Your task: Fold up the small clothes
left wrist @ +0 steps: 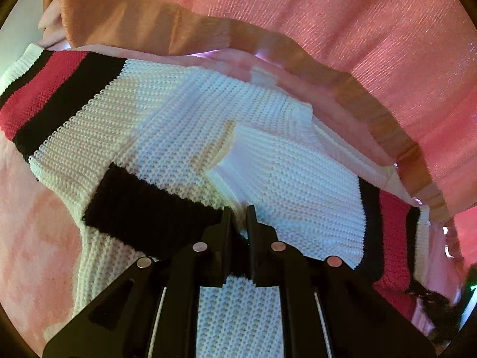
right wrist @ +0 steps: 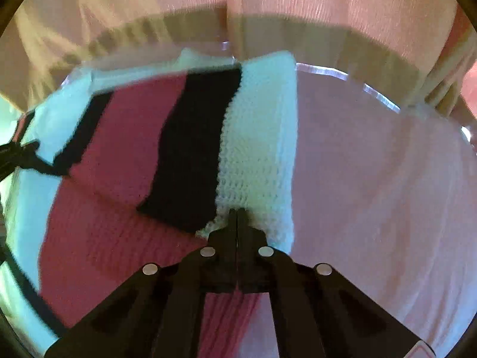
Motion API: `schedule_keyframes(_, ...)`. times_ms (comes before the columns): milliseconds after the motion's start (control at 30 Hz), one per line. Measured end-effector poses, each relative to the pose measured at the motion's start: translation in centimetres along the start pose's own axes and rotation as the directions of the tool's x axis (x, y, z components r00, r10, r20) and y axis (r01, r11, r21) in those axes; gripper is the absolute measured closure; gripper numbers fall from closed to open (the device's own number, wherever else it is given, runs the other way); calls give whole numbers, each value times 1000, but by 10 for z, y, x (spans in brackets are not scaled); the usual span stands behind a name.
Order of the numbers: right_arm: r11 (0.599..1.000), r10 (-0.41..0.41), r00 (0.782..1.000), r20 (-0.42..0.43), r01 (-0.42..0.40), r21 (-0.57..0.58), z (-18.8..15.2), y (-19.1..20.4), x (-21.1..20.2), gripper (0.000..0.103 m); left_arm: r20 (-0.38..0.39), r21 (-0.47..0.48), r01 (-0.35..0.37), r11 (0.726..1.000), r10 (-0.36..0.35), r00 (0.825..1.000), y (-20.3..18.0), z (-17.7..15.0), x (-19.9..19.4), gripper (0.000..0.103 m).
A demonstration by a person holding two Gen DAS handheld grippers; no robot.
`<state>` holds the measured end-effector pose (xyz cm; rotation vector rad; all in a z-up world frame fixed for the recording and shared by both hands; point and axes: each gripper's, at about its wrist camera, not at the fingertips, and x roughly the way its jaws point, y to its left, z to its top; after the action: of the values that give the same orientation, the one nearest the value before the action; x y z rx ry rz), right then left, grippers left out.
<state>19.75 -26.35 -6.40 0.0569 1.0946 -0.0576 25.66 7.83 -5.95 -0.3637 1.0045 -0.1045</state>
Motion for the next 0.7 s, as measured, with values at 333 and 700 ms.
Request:
schedule_keyframes(333,996,22,984,175,-6,-88,-28,97,-90,63,225,-331,-49,942,129,966,150,57,-108,40)
schedule_keyframes(700,963,13,997,72,7,-268,-43,151,-42,52,113,-558,-240,794,359,926,327,112,-76,50)
